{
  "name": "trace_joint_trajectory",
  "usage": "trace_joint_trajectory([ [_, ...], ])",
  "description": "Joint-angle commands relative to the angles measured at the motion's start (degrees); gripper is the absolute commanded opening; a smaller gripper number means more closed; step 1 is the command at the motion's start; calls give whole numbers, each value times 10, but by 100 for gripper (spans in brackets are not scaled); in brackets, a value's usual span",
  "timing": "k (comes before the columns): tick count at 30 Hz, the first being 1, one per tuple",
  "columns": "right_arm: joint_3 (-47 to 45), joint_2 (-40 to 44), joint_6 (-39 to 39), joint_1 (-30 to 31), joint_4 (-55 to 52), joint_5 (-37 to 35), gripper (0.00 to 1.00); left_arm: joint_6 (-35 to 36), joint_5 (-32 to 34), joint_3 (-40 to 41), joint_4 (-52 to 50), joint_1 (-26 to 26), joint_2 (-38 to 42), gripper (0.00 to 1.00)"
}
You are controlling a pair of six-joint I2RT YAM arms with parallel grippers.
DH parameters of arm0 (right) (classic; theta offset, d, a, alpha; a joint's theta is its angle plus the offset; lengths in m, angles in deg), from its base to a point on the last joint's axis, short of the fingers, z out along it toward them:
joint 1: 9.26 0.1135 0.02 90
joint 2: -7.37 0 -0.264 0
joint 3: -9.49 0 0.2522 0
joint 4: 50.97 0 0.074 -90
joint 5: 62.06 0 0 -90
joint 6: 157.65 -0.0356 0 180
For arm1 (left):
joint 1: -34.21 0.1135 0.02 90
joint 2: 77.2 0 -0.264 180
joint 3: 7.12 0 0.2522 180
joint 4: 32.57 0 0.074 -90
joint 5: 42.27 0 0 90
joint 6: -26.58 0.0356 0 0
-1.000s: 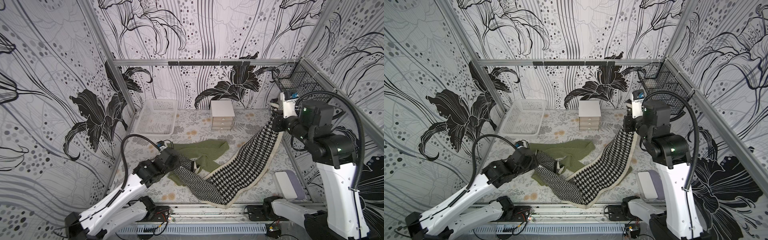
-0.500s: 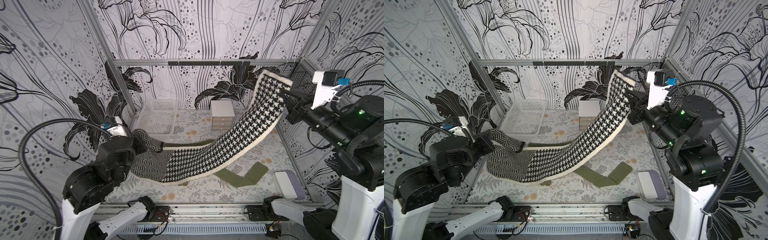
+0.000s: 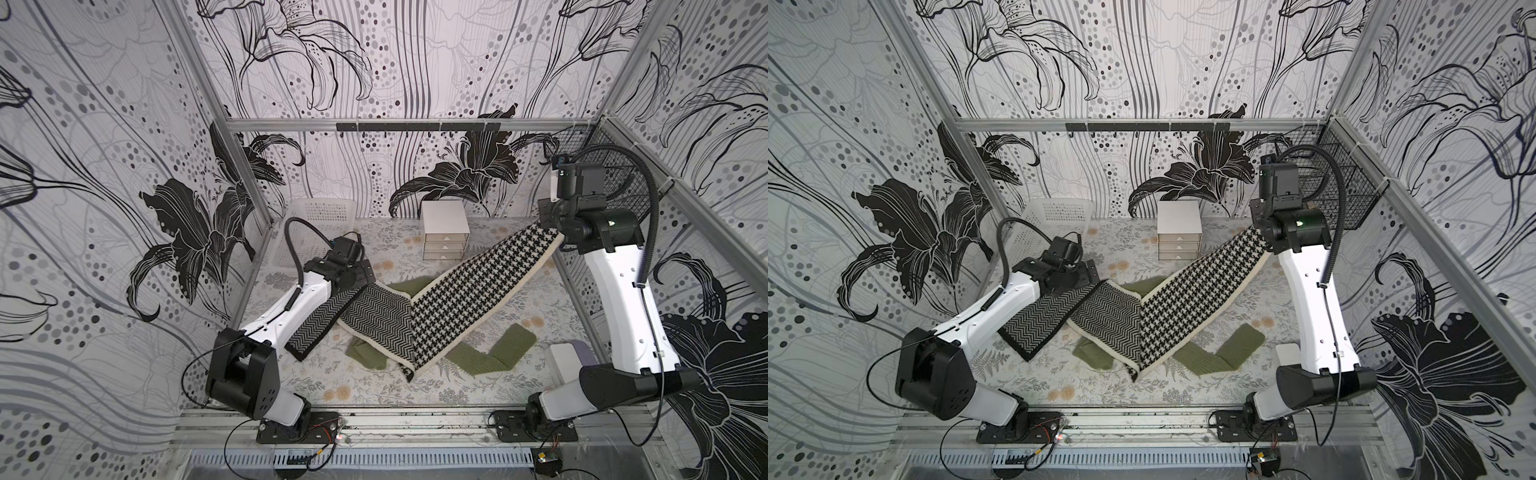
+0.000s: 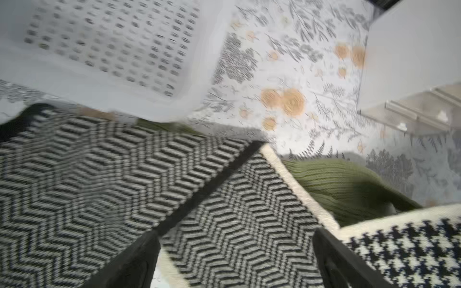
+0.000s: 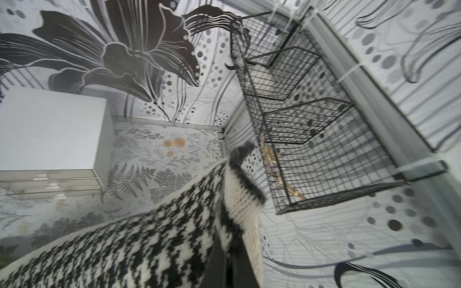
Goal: Roll up the scarf and place it into the basket
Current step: Flatten out the scarf at the center of the board.
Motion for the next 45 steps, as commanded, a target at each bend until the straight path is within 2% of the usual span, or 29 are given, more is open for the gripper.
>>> trace_joint_trajectory([
  [1,27,21,18,-3,15,-48,0,-2,-30,33,2,57,60,99],
  [5,-51,46,-5,-3,46,-45,0,-58,-14,109,-17,69,76,99],
  [7,-86,61,-23,-3,53,-30,0,-106,-27,159,7,55,80,99],
  [10,-127,75,-32,-3,63,-2,0,-187,-1,213,7,35,84,100],
  [15,-187,97,-35,0,88,51,0,-298,98,250,-72,-9,117,100],
  [18,-205,100,-36,2,91,61,0,-318,114,284,-72,-12,143,100],
  [25,-221,106,-34,5,92,78,0,-367,122,323,-59,-12,108,94],
  [28,-224,111,-33,6,91,79,0,-386,143,345,-28,-11,108,82],
  [30,-227,115,-34,7,88,81,0,-386,156,347,-10,-5,98,70],
  [32,-230,120,-35,10,86,81,0,-388,161,342,2,0,72,41],
  [33,-232,123,-35,11,86,81,0,-385,161,341,14,1,62,21],
  [34,-234,127,-35,12,86,81,0,-384,163,340,23,0,53,12],
  [37,-238,130,-34,12,86,81,0,-381,177,335,29,0,60,5],
  [38,-238,130,-34,13,85,81,0,-381,186,331,18,0,78,0],
  [39,-239,130,-34,13,86,83,0,-380,193,326,4,-3,101,0],
  [42,-228,127,-18,13,99,79,0,-383,226,289,-92,-29,221,0],
  [45,-179,110,5,11,112,67,0,-395,242,227,-190,-79,351,0],
])
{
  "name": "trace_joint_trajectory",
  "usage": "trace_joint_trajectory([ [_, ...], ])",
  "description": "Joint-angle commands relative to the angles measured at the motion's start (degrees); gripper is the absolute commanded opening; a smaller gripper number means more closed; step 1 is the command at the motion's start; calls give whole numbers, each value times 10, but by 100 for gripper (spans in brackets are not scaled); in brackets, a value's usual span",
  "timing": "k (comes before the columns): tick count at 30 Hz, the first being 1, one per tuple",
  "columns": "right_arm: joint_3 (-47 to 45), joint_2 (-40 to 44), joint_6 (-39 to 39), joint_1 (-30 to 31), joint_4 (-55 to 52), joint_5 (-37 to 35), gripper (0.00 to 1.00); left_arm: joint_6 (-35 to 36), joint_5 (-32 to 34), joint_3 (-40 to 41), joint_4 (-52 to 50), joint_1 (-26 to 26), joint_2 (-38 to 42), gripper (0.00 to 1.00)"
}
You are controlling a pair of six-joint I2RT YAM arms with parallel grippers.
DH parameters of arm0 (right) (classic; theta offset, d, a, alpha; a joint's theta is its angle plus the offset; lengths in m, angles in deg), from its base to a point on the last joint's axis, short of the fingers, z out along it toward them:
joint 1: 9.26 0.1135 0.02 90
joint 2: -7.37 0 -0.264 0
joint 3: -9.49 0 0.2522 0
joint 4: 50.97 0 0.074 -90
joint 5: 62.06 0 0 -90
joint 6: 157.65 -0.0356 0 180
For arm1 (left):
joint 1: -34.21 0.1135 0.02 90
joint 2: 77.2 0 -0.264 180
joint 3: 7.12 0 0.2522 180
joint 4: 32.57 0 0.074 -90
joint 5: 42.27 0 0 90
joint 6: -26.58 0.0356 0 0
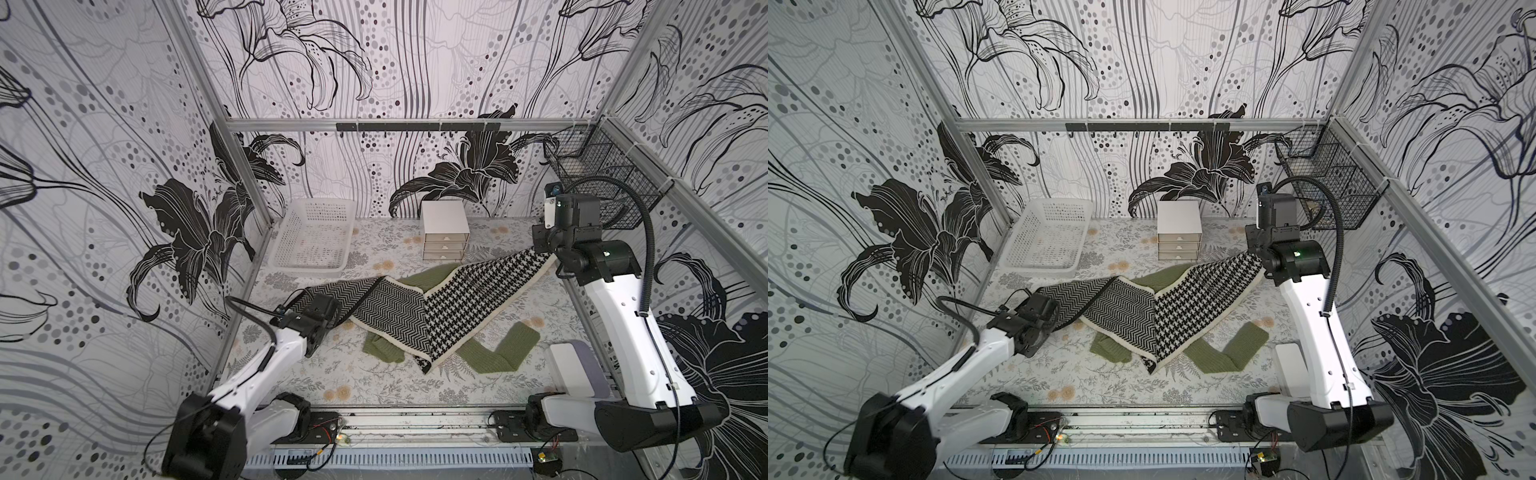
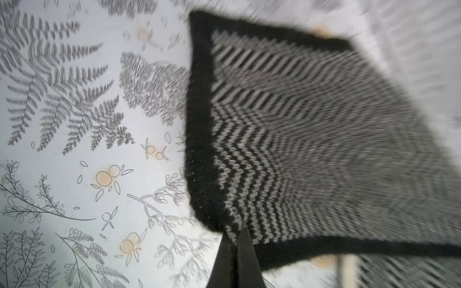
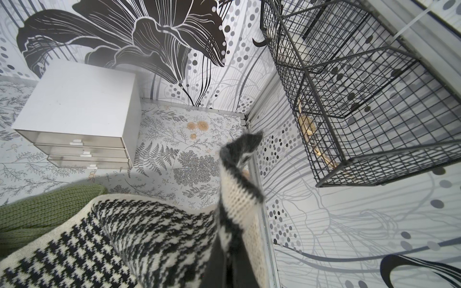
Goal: Roll up the scarf and place it into the basket
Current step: Flatten out the scarf at the center of the board.
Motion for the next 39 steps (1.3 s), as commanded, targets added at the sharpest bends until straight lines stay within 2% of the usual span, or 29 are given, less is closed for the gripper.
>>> trace_joint_trajectory([
  [1,67,-15,27,2,32,-9,0,-23,44,-82,-131,-53,119,0],
  [5,160,-36,24,-21,28,-47,0,-75,19,-189,-251,-119,192,0],
  [7,202,-37,21,-41,23,-65,0,-62,-11,-222,-238,-141,226,0],
  [9,243,-44,20,-60,17,-71,0,-43,-32,-253,-227,-143,247,0],
  [12,323,-89,31,-72,-34,-87,0,-29,-5,-313,-252,-142,252,0],
  [15,342,-109,49,-77,-26,-118,0,17,-42,-350,-182,-141,231,0],
  [18,357,-113,38,-89,-15,-110,0,57,-142,-376,-110,-141,160,0],
  [19,366,-119,37,-91,-14,-108,0,55,-151,-384,-112,-141,140,0],
  [24,399,-160,50,-92,-23,-126,0,61,-102,-356,-58,-141,164,0],
  [27,390,-165,37,-91,-26,-112,0,87,-129,-396,-29,-141,120,0],
  [29,371,-159,38,-92,-11,-99,0,91,-192,-401,32,-142,79,0],
  [31,367,-158,52,-95,3,-116,0,67,-285,-377,161,-154,36,0],
  [32,375,-160,52,-99,0,-118,0,60,-310,-378,213,-171,13,0],
  [34,392,-163,54,-114,-11,-115,0,82,-287,-424,257,-252,-40,0],
  [36,406,-166,60,-123,-16,-117,0,109,-251,-469,257,-312,-60,0],
  [37,414,-168,65,-128,-19,-118,0,94,-227,-466,249,-318,-47,0],
  [39,434,-174,70,-137,-26,-122,0,65,-150,-392,267,-318,22,0],
])
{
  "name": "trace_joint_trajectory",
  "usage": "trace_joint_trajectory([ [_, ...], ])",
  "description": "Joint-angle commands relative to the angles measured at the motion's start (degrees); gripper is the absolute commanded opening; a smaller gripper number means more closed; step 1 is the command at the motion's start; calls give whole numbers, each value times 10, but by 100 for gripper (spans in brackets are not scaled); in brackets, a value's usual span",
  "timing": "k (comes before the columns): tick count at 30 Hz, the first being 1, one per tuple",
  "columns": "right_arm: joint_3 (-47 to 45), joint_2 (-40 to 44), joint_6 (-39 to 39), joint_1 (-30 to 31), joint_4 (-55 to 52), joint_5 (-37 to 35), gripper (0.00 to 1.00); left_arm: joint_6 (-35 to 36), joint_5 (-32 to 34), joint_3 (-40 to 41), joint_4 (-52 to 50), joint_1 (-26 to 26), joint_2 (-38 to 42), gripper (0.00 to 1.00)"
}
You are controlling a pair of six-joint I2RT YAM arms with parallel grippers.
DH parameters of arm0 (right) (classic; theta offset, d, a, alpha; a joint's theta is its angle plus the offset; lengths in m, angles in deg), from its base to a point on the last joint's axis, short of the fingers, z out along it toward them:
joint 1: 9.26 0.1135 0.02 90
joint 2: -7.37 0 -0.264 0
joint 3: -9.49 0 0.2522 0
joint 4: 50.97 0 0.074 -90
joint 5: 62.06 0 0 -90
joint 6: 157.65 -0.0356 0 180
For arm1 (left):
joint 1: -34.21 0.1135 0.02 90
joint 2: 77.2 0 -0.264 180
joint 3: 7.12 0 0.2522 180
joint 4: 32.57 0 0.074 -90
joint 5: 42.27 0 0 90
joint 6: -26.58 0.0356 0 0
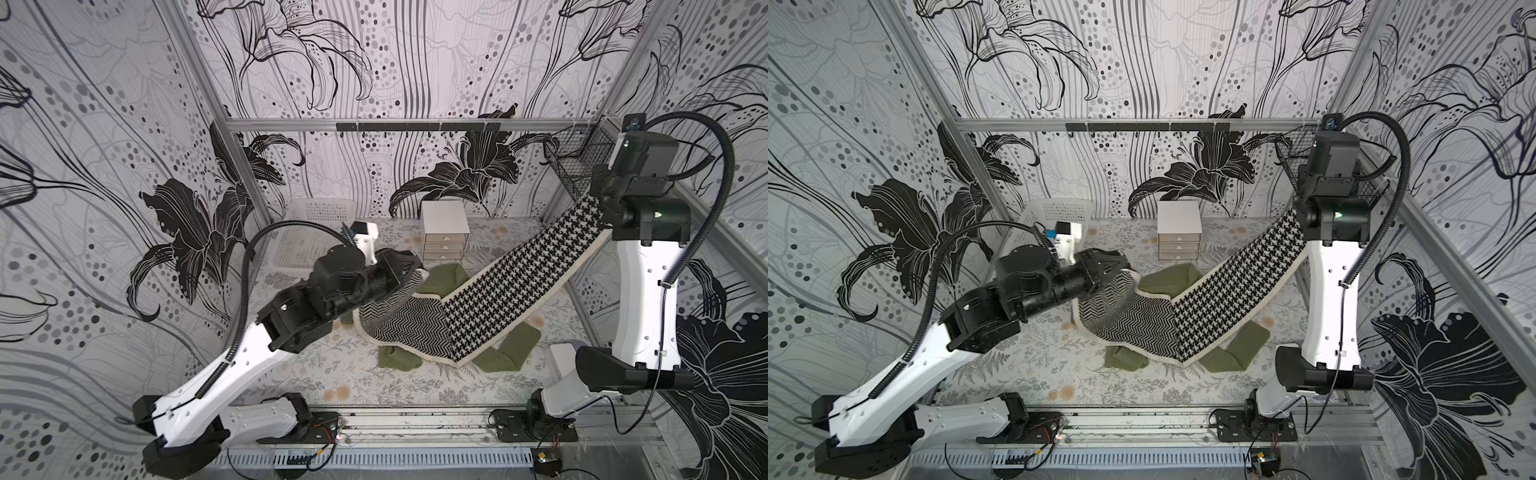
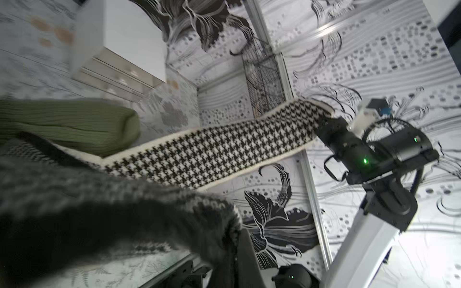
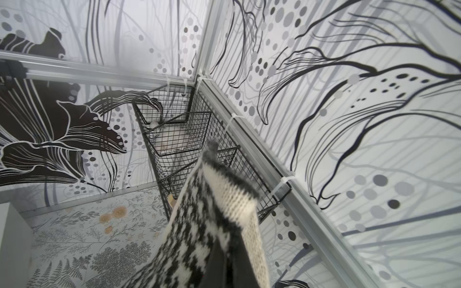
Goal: Roll up the scarf and place it into the basket
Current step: Flatten out the scarf at the center of the board.
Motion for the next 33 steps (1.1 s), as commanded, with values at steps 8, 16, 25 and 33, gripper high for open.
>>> trace_joint_trajectory([
  [8,65,-28,10,-17,-12,-13,0,-169,480,184,-205,-3,405,0],
  [16,35,-30,-20,-9,-15,19,0,-245,572,168,-345,-7,451,0],
  [25,-56,24,-33,10,27,127,0,-732,652,269,-699,-7,442,1],
  [33,-81,37,-23,37,17,104,0,-770,788,343,-729,-3,435,24],
])
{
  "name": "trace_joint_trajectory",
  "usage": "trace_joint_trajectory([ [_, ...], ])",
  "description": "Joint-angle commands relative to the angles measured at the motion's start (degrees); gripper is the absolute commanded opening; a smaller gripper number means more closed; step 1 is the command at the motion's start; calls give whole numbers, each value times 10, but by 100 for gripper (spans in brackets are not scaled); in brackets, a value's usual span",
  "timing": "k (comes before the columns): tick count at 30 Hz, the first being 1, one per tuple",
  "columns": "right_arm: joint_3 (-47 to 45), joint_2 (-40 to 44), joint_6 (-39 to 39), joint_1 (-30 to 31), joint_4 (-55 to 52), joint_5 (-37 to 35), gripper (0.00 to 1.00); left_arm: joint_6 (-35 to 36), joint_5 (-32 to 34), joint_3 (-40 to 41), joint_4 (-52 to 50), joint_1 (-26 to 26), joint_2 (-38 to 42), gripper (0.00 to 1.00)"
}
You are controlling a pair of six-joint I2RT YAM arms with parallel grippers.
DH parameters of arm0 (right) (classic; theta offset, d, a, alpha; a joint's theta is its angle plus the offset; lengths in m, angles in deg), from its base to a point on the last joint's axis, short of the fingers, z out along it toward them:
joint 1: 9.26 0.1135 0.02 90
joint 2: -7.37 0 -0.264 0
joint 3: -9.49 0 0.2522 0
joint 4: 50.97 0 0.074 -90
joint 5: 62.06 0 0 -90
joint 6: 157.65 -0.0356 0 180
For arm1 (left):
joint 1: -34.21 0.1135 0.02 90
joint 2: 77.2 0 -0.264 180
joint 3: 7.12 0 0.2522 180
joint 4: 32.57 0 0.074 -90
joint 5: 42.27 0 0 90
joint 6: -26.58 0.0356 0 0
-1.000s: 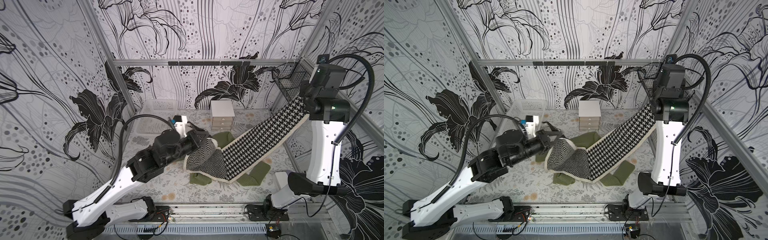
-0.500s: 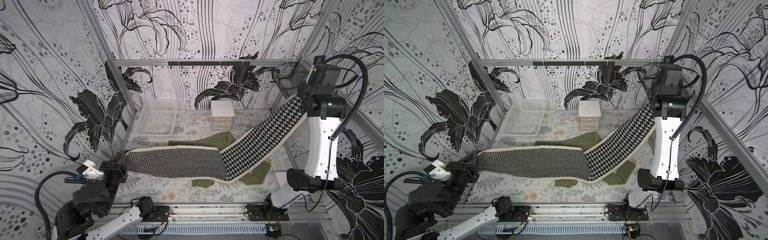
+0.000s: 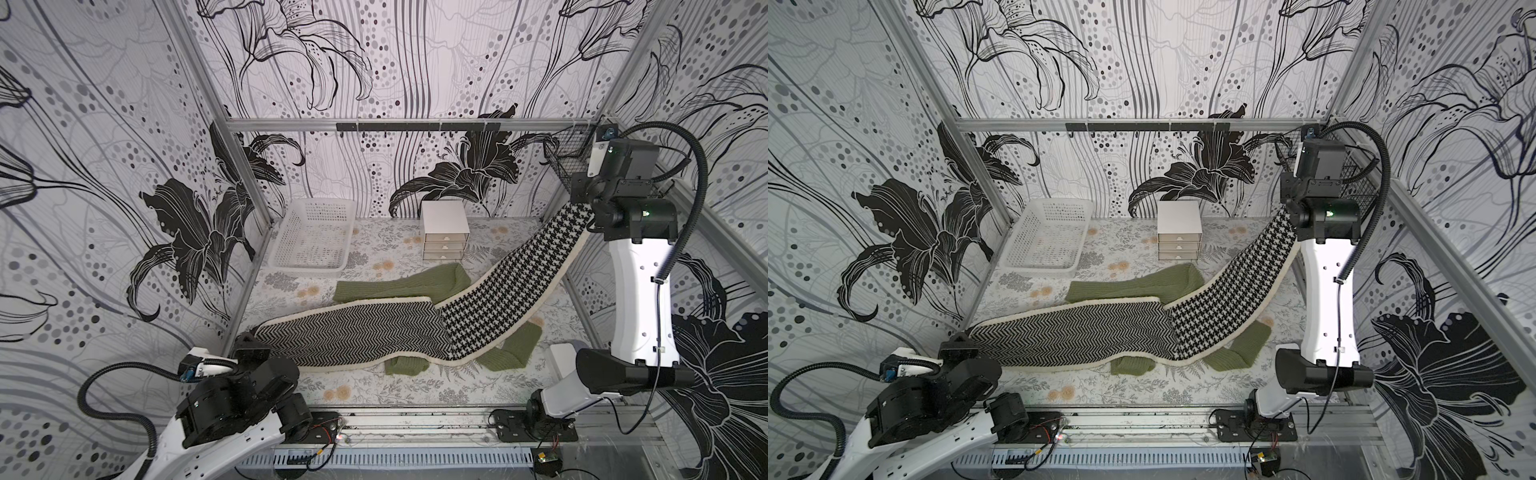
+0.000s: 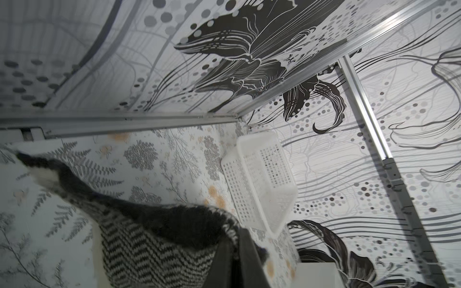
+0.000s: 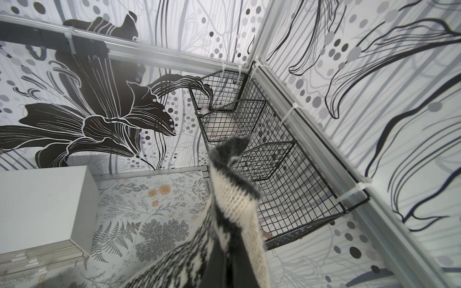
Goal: Roll up the scarf and place it into the basket
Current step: Flatten out the scarf at the center of the board.
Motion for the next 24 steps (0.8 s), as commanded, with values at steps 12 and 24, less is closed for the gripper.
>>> trace_joint_trajectory([
  [12,-12,22,-18,53,-11,26,0,642,50,-166,418,15,-238,99],
  [24,-202,143,-93,269,-58,227,0,750,-547,-182,433,363,-530,99],
])
